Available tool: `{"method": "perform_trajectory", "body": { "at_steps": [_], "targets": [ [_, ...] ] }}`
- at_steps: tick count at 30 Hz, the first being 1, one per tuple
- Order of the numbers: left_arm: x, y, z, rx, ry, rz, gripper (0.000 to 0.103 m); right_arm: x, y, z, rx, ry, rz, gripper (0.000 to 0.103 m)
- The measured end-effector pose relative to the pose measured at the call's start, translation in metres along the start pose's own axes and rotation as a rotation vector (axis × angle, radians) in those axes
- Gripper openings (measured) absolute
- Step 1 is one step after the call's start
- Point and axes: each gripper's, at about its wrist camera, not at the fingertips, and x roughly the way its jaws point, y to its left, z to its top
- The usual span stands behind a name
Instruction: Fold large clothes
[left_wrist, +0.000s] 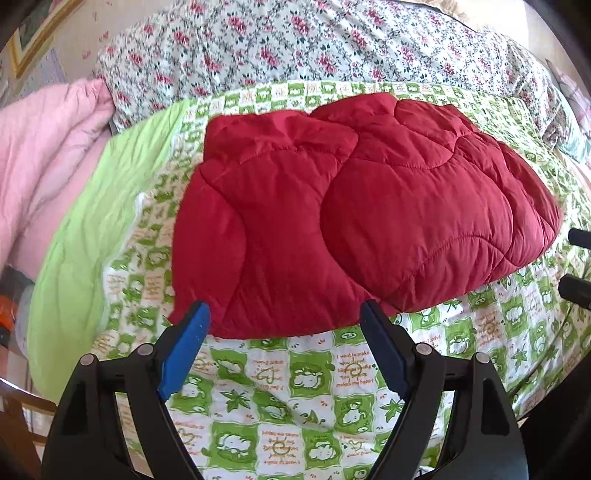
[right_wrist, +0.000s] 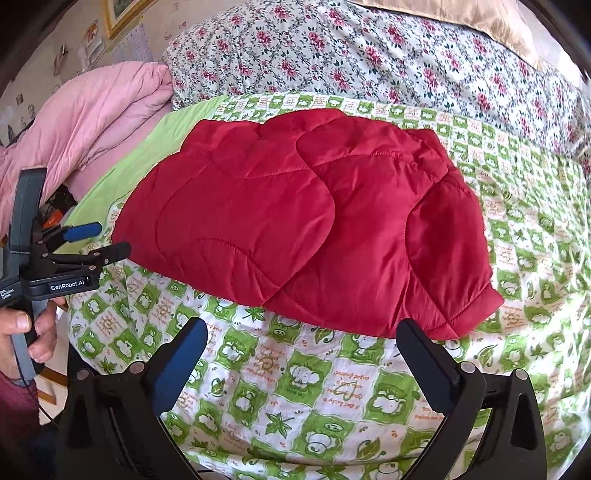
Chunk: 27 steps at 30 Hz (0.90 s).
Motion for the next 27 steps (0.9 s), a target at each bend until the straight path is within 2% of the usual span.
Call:
{"method": "perform_trajectory", "body": {
  "at_steps": [4, 12, 18, 24, 27],
  "targets": [
    [-0.012, -0.002, 0.005, 0.026, -0.032, 0.029, 0.088, -0.005, 0.002, 0.004, -0.031, -0.005, -0.009, 0.103],
    [-0.025, 0.002, 0.018, 0.055, -0.073, 0.064, 0.090, -0.015, 0.005, 0.019, -0.095, -0.019, -0.022, 0.103],
    [-0.031, 0.007, 0.029, 0.069, -0.102, 0.086, 0.091, -0.020, 0.008, 0.028, -0.126, -0.018, 0.015, 0.103],
    [-0.029, 0.005, 0.036, 0.075, -0.119, 0.096, 0.103, -0.015, 0.007, 0.032, -0.135, 0.002, 0.034, 0.103],
    [-0.025, 0.002, 0.039, 0.088, -0.117, 0.102, 0.103, -0.011, 0.005, 0.033, -0.134, 0.011, 0.036, 0.103]
  ]
}}
